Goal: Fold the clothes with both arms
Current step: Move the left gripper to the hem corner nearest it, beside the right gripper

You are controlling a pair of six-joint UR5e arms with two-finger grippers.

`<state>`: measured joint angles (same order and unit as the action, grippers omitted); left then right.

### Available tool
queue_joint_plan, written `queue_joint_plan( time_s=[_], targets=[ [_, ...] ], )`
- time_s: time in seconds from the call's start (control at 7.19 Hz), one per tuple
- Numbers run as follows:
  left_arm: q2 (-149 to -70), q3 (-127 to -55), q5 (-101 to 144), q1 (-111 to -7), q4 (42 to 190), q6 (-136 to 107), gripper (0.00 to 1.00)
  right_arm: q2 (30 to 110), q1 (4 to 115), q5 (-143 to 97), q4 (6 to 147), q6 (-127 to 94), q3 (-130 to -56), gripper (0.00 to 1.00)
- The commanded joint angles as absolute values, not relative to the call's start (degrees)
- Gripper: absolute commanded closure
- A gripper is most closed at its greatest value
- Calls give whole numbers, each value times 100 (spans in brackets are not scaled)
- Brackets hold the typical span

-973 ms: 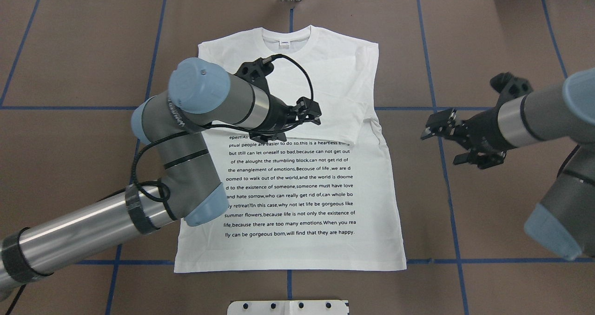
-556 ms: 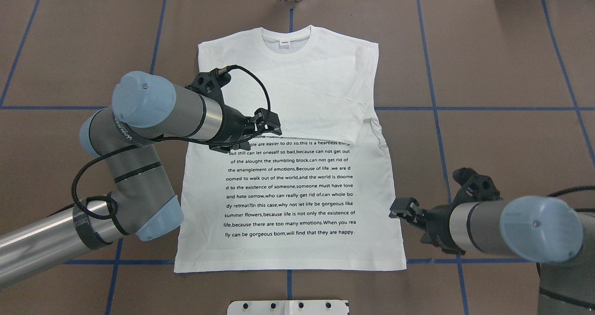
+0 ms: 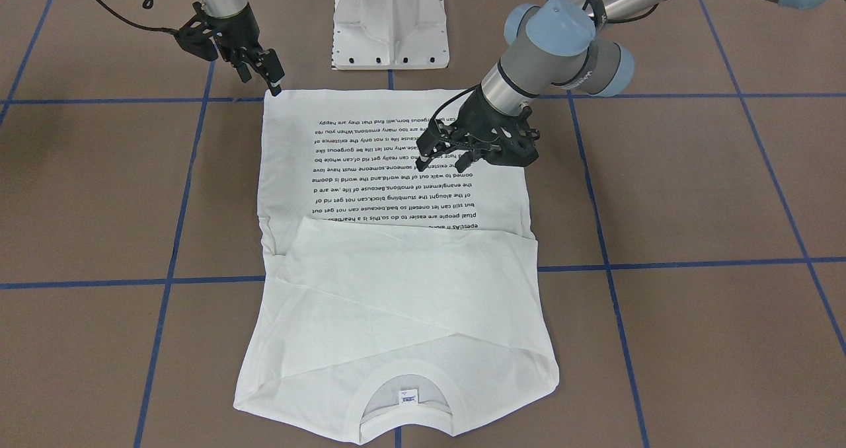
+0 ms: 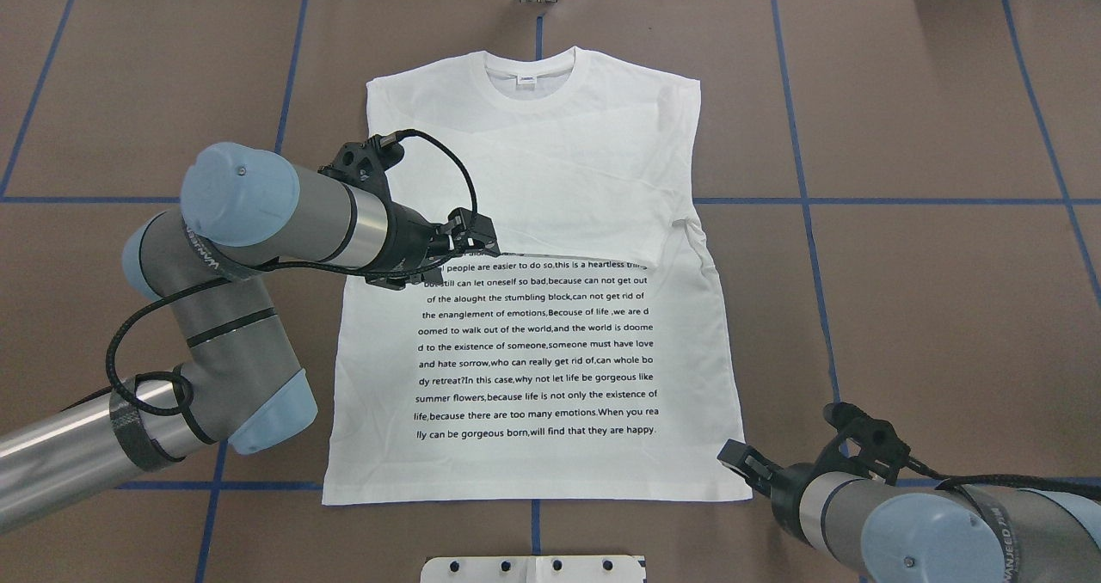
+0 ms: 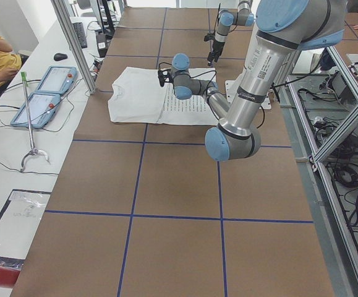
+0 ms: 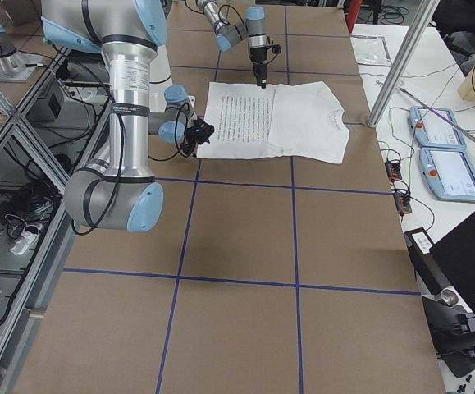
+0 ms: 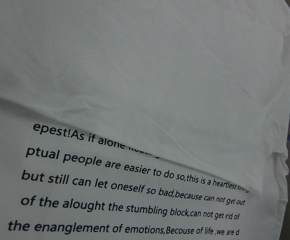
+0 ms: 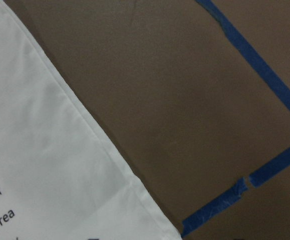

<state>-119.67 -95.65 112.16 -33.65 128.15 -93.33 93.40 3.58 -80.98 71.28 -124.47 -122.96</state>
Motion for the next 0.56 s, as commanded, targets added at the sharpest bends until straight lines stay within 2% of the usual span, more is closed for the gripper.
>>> queue_joint_plan(
  time_s=[0.0, 0.14, 0.28, 0.42],
  targets=[
    [-11962, -9571, 11206, -3357, 12814, -9334, 8, 9185, 308, -8016, 7163, -12516, -12077, 10],
    [-11962, -9571, 11206, -3366, 12814, -9334, 8, 9185, 316, -8024, 7163, -12516, -12094, 11],
    [-11962, -9580, 11197, -3366, 12814, -9334, 8, 9185, 316, -8024, 7163, -12533, -12094, 21],
    [-11901, -9597, 11206, -3366, 12823, -9334, 8, 9185, 308, -8024, 7163, -12559, -12068, 26]
  ],
)
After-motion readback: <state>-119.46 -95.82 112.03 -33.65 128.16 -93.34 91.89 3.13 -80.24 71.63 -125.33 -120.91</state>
